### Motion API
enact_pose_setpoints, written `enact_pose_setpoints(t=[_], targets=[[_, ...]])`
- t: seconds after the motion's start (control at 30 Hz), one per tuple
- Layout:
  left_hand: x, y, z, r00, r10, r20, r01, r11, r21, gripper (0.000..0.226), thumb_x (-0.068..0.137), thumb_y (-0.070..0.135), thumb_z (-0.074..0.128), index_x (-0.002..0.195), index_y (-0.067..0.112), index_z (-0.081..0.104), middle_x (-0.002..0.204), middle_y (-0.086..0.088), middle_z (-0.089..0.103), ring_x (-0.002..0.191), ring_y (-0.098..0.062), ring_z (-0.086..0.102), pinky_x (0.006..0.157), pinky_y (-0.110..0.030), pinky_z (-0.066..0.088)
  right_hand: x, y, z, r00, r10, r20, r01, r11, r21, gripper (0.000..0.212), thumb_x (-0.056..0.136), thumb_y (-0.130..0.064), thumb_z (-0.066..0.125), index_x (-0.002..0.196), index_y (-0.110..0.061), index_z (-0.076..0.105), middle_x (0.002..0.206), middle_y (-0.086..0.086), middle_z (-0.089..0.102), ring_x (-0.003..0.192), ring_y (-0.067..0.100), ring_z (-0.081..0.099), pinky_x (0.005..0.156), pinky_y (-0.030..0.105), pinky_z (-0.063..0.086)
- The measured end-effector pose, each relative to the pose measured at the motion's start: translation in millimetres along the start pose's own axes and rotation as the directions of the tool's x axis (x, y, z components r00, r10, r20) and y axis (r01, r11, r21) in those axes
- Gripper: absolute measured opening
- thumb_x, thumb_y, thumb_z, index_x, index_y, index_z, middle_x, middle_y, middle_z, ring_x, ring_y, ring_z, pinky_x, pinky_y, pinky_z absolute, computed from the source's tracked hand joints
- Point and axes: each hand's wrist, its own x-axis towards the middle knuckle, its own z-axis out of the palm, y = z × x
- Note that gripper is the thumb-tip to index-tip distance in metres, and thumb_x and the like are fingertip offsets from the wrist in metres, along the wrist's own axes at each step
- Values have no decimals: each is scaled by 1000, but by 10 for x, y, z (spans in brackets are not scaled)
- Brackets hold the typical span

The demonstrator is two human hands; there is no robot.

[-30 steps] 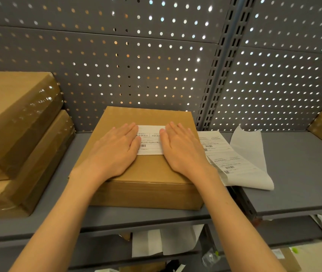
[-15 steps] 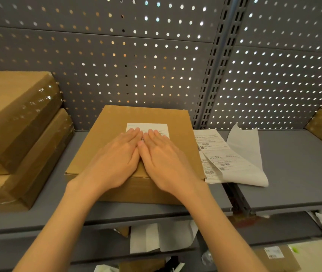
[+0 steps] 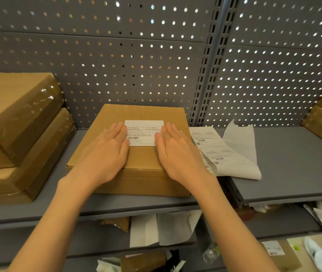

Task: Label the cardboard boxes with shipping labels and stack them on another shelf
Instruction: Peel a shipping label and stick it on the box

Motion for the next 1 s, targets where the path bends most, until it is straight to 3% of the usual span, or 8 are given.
enact_pose_setpoints(t=[0.17,0.3,0.53,1.0], targets=[[-138,133,11,991,131,-7,-131,989,-75,52,100,38,9,150,20,7,158,5,4,133,8,-1,106,-11,-7,-123,-270,73,984,-179,17,178,982,61,54,102,-36,16,151,-11,16,158,5,13,146,12,7,119,27,4],[-205,78,41,989,140,36,-139,990,-25,65,89,41,2,150,19,6,158,6,3,134,8,-3,105,-9,-10,-174,-323,202,981,-193,16,192,981,23,54,103,-36,17,150,-10,18,158,6,17,146,13,10,118,26,2],[-263,-17,37,997,76,-2,-76,997,16,73,83,45,2,149,16,13,157,3,9,144,-6,7,109,-15,-5,-201,-286,197,988,-150,-25,149,989,-22,53,103,-36,18,148,-10,26,156,7,21,145,14,13,118,27,5],[-325,-122,28,997,62,-54,-61,998,30,73,83,48,2,148,18,13,156,5,11,144,-7,9,111,-19,-2,-357,142,70,994,-16,-104,9,998,-64,51,103,-32,15,148,-9,23,157,6,21,146,14,13,118,26,5]])
